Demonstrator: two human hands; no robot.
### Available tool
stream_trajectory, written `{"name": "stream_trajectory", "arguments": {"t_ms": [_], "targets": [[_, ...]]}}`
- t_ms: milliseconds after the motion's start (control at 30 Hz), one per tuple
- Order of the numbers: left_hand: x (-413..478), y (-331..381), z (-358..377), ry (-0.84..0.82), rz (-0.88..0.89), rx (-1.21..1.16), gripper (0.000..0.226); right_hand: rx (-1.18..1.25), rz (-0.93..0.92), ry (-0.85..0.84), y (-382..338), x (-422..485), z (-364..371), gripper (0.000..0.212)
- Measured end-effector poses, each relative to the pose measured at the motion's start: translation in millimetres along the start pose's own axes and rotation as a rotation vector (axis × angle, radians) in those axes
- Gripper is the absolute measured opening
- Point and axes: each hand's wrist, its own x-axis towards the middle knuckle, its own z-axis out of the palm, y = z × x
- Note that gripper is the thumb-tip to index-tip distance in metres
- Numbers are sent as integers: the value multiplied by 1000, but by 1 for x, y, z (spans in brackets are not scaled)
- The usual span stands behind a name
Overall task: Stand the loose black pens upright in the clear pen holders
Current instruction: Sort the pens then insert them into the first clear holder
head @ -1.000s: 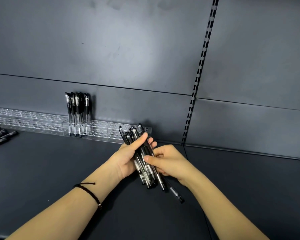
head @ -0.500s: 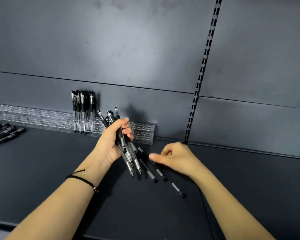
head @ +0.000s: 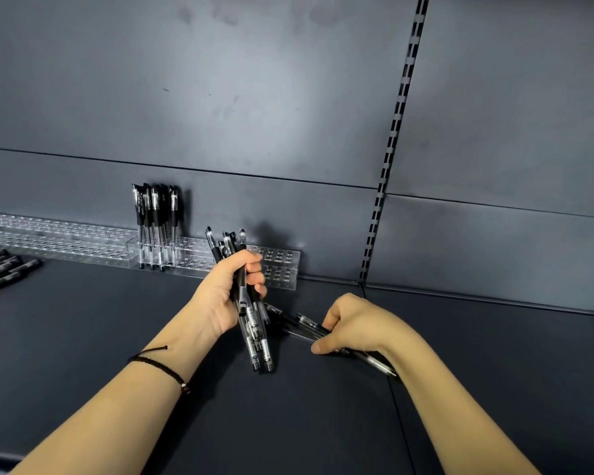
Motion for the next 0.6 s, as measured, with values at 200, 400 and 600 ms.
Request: {"name": "stream_trajectory", "arguments": {"t_ms": [200, 400, 600], "targets": [[-1, -1, 0, -41, 15, 9, 20, 87, 14, 32, 1, 0, 0, 25], [1, -5, 0, -38, 11, 36, 12, 270, -12, 106, 7, 4, -3, 36], [-1, -5, 1, 23, 38, 166, 19, 881, -259, 260, -8, -2, -3, 21]]}}
